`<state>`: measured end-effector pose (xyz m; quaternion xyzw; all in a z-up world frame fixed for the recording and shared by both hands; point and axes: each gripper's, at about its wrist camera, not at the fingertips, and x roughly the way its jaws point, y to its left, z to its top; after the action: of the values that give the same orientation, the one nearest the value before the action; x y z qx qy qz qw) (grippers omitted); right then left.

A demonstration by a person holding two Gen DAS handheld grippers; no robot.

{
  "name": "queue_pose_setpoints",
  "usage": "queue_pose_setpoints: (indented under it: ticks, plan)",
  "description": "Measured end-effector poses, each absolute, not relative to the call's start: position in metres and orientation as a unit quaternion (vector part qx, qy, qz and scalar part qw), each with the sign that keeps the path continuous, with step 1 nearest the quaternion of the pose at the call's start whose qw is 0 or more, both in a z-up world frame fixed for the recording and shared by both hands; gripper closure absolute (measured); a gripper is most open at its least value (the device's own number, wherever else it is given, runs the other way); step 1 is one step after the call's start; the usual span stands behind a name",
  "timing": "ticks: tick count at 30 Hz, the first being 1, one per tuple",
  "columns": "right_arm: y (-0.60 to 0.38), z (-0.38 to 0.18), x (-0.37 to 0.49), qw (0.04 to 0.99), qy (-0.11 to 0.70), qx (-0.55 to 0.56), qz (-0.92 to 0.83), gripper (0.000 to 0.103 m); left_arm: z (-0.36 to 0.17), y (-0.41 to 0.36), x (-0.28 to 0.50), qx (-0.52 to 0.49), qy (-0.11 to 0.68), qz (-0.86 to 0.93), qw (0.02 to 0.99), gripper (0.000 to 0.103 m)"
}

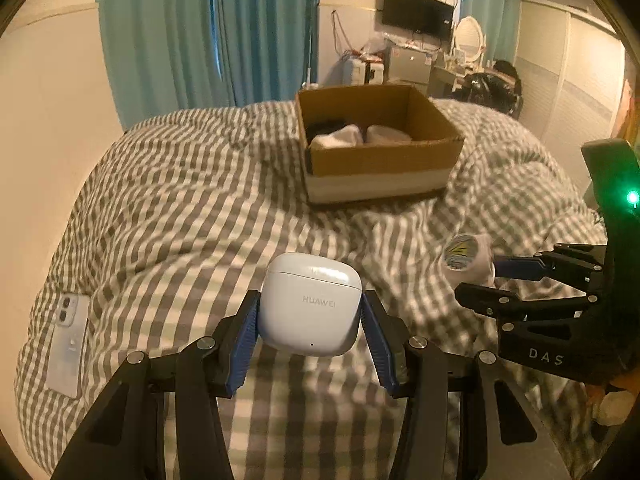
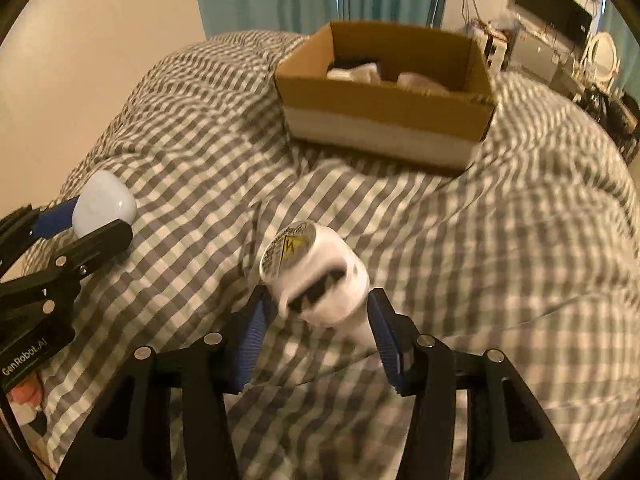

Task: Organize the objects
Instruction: 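Grasp the white plug adapter with the right gripper and lift it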

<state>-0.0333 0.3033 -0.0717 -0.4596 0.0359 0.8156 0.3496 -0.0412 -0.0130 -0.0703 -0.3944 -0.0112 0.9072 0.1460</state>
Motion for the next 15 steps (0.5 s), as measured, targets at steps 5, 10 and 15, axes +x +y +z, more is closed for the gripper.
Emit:
queue_pose_setpoints:
  ticks: [5, 10, 15]
  plan:
    - [0.311, -0.054, -0.028, 0.358, 0.024, -0.446, 0.82, 0.091, -0.053, 0.0, -0.054, -0.38, 0.004, 0.912, 0.153, 0.052]
    - [0.336, -0.054, -0.025, 0.36, 0.047, -0.449, 0.816, 0.095, -0.047, 0.014, -0.074, -0.382, 0.013, 0.91, 0.159, 0.052]
    - [0.358, -0.045, -0.011, 0.329, 0.104, -0.428, 0.835, 0.094, -0.048, 0.023, -0.091, -0.387, 0.011, 0.907, 0.163, 0.052]
